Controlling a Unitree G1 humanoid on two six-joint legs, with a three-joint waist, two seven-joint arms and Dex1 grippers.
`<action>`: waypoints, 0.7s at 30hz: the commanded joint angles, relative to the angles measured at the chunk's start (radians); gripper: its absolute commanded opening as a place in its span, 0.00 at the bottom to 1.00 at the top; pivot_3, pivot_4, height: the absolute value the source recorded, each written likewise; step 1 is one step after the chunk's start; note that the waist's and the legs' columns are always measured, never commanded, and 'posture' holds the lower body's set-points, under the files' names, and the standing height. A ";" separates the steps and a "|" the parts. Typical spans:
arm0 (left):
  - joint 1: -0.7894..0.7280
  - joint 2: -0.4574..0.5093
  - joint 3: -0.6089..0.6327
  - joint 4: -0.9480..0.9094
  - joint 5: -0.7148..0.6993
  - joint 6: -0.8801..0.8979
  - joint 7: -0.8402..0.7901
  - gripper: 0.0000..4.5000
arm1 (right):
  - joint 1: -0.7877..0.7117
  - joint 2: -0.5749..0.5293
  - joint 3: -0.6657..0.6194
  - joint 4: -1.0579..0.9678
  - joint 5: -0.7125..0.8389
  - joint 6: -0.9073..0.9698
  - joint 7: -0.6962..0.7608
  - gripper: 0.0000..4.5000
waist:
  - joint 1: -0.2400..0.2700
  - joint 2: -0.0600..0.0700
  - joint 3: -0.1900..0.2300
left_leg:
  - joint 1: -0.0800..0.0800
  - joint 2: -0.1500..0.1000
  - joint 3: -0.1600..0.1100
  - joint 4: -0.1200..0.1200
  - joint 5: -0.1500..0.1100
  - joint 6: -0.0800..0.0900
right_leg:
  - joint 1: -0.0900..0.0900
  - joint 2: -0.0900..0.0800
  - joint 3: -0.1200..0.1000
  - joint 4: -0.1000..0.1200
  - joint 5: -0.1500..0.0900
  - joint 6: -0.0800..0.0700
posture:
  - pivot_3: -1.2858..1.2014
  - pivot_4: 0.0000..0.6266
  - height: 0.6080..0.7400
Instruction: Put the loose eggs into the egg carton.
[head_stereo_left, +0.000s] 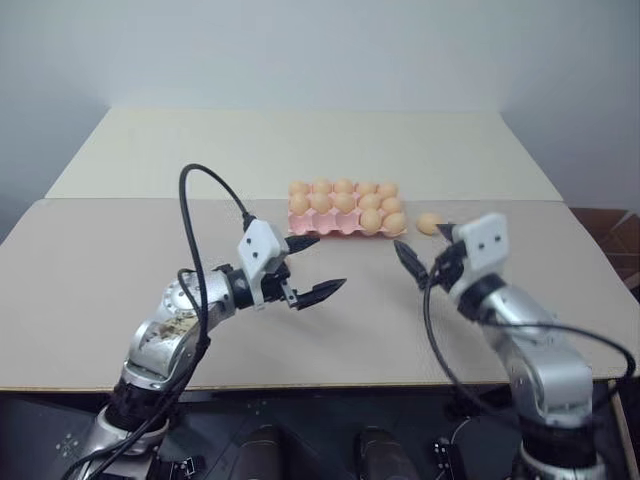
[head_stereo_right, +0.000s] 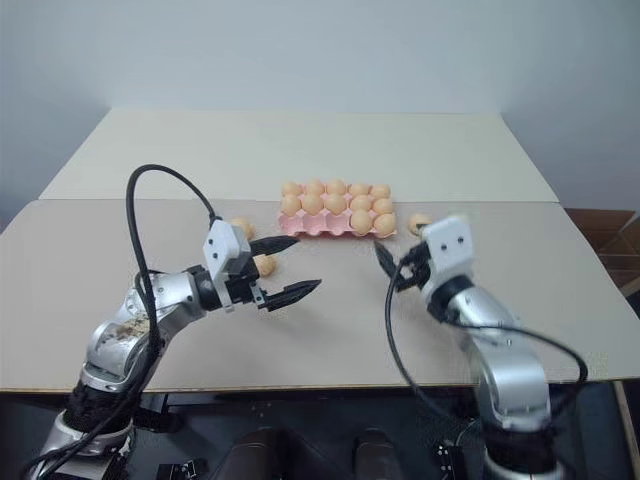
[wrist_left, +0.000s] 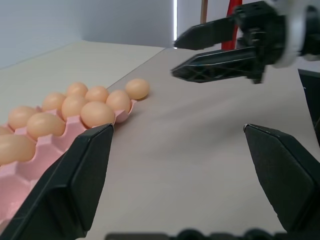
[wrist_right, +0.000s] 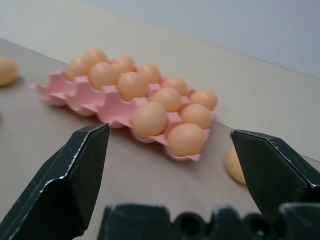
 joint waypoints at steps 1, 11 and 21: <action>-0.031 -0.012 -0.005 -0.022 0.004 0.015 0.018 1.00 | -0.100 -0.059 0.018 0.175 -0.075 -0.041 0.007 1.00 | 0.000 0.000 0.000 | 0.000 0.000 0.001 0.000 0.000 0.000 | 0.000 0.000 0.000 0.000 0.000 0.000 | 0.52 0.24 1.00; -0.023 -0.017 0.004 -0.055 -0.009 0.042 0.030 1.00 | -0.437 -0.122 0.136 0.820 -0.218 -0.304 0.137 1.00 | -0.009 0.000 0.000 | 0.000 0.000 0.006 0.000 0.000 0.000 | -0.001 0.000 0.001 0.001 0.000 0.000 | 0.52 0.24 1.00; 0.008 -0.003 0.025 -0.081 -0.019 0.053 0.043 1.00 | -0.698 -0.105 0.248 1.351 -0.355 -0.518 0.245 1.00 | -0.008 0.001 0.001 | -0.001 0.000 0.006 0.000 0.000 0.000 | -0.001 -0.001 0.001 0.000 0.000 0.000 | 0.52 0.24 1.00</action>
